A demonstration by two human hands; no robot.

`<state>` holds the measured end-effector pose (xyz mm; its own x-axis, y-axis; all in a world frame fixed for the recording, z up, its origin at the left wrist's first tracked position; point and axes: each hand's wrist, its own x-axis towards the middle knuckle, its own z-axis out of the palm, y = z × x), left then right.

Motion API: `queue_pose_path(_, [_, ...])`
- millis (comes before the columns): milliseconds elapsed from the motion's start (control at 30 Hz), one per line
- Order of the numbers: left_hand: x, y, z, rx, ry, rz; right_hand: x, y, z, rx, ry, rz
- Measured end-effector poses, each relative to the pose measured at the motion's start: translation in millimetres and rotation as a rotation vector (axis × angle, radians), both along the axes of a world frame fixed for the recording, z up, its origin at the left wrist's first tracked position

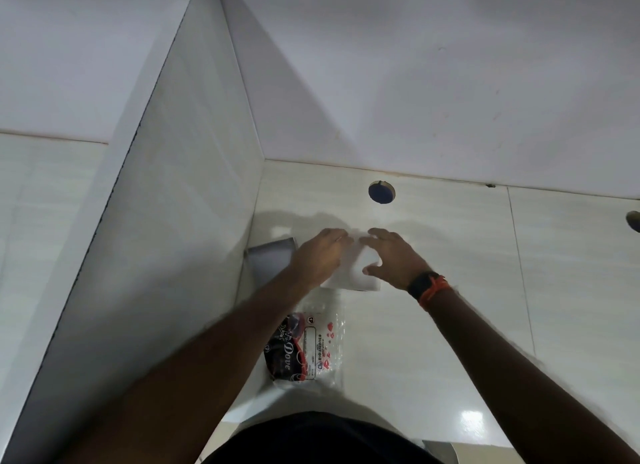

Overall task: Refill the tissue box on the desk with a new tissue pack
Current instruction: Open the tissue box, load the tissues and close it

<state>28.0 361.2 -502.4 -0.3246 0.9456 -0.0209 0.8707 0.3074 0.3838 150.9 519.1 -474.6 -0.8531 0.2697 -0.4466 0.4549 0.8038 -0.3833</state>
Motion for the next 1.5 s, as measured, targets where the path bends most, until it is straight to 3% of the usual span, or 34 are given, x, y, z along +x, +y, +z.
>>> queue_pose_path(100, [-0.4, -2.3, -5.4, -0.116, -0.002, -0.103, 0.4, -7.1, -5.0, 0.021, -0.018, 0.029])
queue_pose_path(233, [-3.7, -1.3, -10.7, -0.125, 0.002, -0.111, -3.7, -8.4, -6.4, 0.044, -0.059, 0.05])
queue_pose_path(333, [-3.0, 0.3, -6.2, -0.125, 0.035, -0.083, -4.7, -8.0, -9.2, 0.068, -0.072, 0.075])
queue_pose_path(500, [6.5, -5.1, -20.2, -0.312, -0.023, -0.038, -0.1, -14.2, -22.9, 0.105, -0.098, 0.132])
queue_pose_path(800, [16.4, 16.3, -30.1, -0.484, 0.065, 0.009, -2.7, -21.6, -41.6, 0.226, -0.089, 0.188])
queue_pose_path(1000, [6.1, 15.8, -28.1, -0.436, 0.036, 0.017, -2.6, -9.4, -35.0, 0.139, -0.149, 0.216])
queue_pose_path(1333, [19.3, 17.1, -46.5, -0.472, 0.159, 0.057, -1.8, -20.5, -52.8, 0.31, -0.065, 0.222])
queue_pose_path(1500, [16.8, -1.6, -37.1, -0.145, 0.062, 0.041, -3.7, -31.5, -55.0, 0.348, -0.064, 0.161])
